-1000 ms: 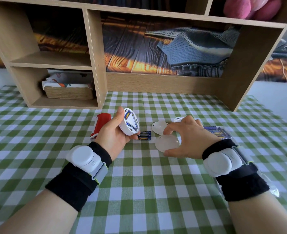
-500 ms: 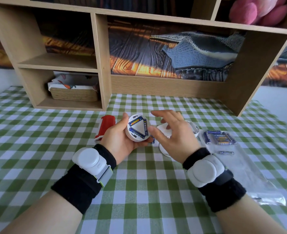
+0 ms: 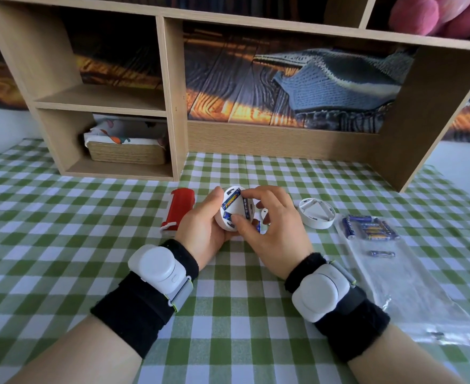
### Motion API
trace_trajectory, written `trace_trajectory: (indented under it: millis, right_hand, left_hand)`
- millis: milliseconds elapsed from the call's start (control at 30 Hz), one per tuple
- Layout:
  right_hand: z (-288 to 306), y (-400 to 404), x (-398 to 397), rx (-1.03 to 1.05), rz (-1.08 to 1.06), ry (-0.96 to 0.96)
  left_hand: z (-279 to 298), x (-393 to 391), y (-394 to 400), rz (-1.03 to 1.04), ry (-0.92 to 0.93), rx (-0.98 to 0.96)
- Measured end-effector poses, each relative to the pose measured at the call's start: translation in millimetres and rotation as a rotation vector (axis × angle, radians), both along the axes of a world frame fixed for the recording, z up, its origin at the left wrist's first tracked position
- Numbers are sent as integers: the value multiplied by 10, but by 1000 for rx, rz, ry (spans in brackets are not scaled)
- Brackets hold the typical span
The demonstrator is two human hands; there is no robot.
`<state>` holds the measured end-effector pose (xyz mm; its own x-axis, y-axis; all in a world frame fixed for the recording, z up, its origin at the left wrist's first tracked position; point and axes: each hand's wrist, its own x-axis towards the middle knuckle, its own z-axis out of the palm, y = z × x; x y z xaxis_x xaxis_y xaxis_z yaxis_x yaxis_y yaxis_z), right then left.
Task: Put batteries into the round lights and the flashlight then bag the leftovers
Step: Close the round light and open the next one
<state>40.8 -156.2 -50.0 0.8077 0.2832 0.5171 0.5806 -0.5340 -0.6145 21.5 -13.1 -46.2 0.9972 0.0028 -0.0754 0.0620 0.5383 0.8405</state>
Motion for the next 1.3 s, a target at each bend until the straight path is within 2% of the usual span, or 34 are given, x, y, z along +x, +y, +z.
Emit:
trace_trajectory:
  millis: [167, 467, 867, 1300]
  right_hand:
    - [66, 3, -33, 94, -13, 100]
    - [78, -15, -45, 263, 87, 240]
    - [58, -26, -18, 353, 178, 332]
    - [35, -29, 44, 401, 158, 329]
  left_hand:
    - [-61, 6, 2, 37, -131, 187]
    - [-123, 25, 10, 15, -159, 229]
    - [-129, 5, -16, -7, -212, 312]
    - [-158, -9, -12, -38, -248, 440]
